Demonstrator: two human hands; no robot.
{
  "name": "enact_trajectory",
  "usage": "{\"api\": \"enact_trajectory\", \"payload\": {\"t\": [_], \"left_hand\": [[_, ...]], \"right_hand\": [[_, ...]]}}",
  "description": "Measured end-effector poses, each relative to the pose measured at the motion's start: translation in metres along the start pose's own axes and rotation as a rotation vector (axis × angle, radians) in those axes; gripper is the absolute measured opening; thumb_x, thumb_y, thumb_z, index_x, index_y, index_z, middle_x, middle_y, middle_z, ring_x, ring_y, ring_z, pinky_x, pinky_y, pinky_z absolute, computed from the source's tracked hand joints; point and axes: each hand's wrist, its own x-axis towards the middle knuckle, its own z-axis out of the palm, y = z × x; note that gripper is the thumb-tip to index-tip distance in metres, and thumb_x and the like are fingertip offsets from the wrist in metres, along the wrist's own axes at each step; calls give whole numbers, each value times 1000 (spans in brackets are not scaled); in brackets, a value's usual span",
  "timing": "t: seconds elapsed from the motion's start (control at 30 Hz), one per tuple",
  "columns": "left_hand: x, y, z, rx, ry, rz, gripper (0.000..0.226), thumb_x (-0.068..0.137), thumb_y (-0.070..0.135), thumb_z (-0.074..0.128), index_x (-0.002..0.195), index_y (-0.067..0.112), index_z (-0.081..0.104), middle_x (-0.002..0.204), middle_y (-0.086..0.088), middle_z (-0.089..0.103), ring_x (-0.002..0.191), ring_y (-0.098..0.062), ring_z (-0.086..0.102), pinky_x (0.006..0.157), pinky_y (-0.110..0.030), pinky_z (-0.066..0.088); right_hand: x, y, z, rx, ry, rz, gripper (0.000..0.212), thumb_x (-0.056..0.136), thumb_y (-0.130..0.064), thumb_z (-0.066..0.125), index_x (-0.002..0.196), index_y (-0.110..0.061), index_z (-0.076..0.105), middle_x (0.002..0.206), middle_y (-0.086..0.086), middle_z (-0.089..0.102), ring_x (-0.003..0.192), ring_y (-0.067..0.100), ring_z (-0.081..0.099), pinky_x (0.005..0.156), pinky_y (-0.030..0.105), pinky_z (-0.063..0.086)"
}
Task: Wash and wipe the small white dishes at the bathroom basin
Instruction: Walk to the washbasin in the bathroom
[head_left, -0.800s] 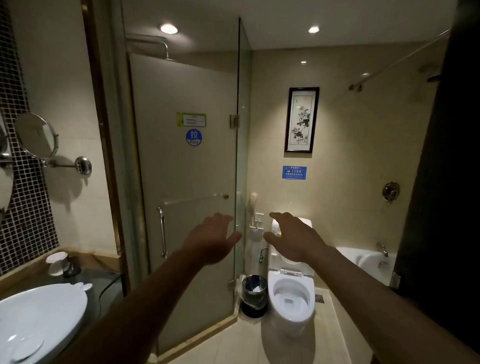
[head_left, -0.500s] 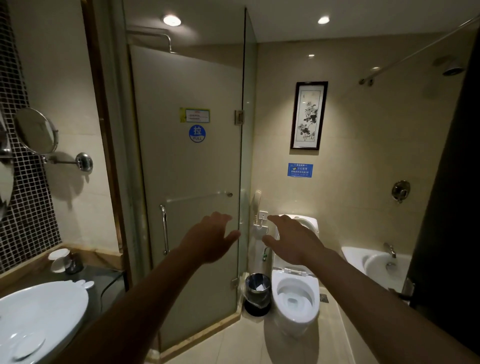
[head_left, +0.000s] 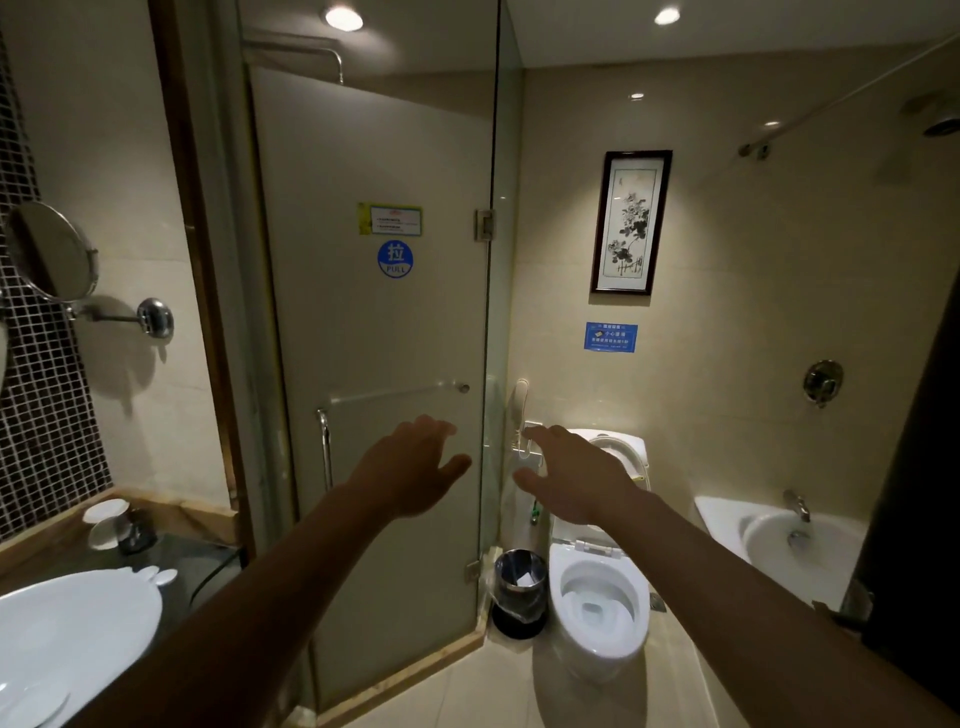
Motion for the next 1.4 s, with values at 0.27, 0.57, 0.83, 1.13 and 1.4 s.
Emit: {"api": "enact_trajectory", "payload": {"t": [0.27,0.57,0.83,1.13,1.4], "left_hand": [[29,-21,17,24,-30,-27,57,94,55,43,139,21,40,144,-7,43,127,-24,42,103,-41,39],[50,-52,39,48,-62,-113,55,94,54,44,138,21,42,141,-6,45,125,-25,43,104,-42,38],[83,-111,56,76,-35,-175,57,93,52,47,139,20,39,141,-5,45,126,-25,43,100,-38,37],[95,-164,41,66,-26,-326,58,93,53,46,140,18,40,145,-7,44,127,-25,46,103,-44,42],[68,-204,35,116,-2,-467,52,92,52,48,135,24,43,134,-4,50,118,-23,50,94,-42,46]], "right_hand": [[42,10,14,15,-1,-27,66,96,-54,54,153,-27,34,156,5,45,136,27,49,105,44,42],[96,4,39,-4,-26,-124,66,97,-52,53,153,-24,34,157,7,45,139,29,47,110,45,39],[164,-14,77,-13,-62,-169,66,98,-52,51,154,-25,31,157,5,42,140,28,45,110,47,40],[238,-46,106,8,-105,-281,65,97,-52,52,153,-24,35,155,4,46,137,27,47,109,46,41],[279,-106,149,42,-190,-435,64,96,-47,56,153,-26,37,159,2,41,142,26,42,111,39,35]]}}
